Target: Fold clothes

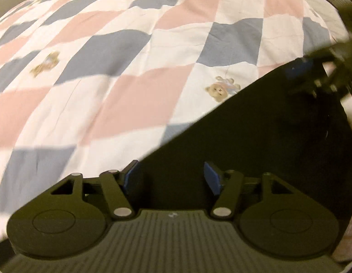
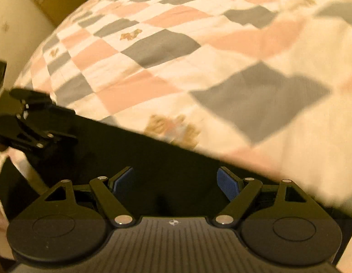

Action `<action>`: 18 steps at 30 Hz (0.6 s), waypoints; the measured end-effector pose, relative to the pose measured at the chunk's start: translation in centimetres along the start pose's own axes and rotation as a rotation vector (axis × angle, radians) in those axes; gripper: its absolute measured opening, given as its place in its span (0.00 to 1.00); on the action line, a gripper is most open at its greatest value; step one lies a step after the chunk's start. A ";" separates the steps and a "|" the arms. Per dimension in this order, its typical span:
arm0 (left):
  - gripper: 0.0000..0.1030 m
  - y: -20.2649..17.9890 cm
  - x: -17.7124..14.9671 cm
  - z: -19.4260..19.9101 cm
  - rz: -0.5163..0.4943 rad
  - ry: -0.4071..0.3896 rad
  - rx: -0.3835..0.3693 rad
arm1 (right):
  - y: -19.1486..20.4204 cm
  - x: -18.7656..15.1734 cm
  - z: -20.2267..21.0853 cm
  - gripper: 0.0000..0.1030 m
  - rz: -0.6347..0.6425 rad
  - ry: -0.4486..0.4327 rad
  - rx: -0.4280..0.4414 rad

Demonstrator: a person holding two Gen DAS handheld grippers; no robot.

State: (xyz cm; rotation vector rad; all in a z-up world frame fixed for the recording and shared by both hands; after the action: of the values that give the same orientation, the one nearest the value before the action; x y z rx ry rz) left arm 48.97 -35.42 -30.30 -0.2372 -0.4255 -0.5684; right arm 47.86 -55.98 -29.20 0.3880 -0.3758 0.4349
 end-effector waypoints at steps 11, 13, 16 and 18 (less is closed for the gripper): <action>0.60 0.4 -0.8 -4.8 -0.211 0.102 -0.248 | -3.0 0.2 -5.2 0.83 0.193 0.229 0.096; 0.59 0.6 -0.9 -5.0 -0.227 0.119 -0.278 | -3.4 -0.3 -5.4 0.82 0.204 0.272 0.121; 0.35 0.6 -1.2 -5.0 -0.277 0.144 -0.272 | -4.2 -1.0 -5.2 0.52 0.180 0.314 0.149; 0.15 0.3 -1.4 -4.9 -0.321 0.158 -0.247 | -4.4 -1.1 -4.6 0.24 0.186 0.314 0.134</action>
State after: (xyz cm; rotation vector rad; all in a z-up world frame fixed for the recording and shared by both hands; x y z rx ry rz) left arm 49.66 -36.09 -35.34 -0.3608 -0.2397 -0.9504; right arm 50.23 -57.99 -34.81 0.4092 -0.0764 0.6949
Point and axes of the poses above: each gripper's, at about its wrist camera, not at the fingertips, and z roughly against the way its jaws point, y to its left, x to its top, the point moved 10 cm from there along -z, roughly the way its jaws point, and after that the axes turned 3 degrees about -y, right-handed, at the moved point
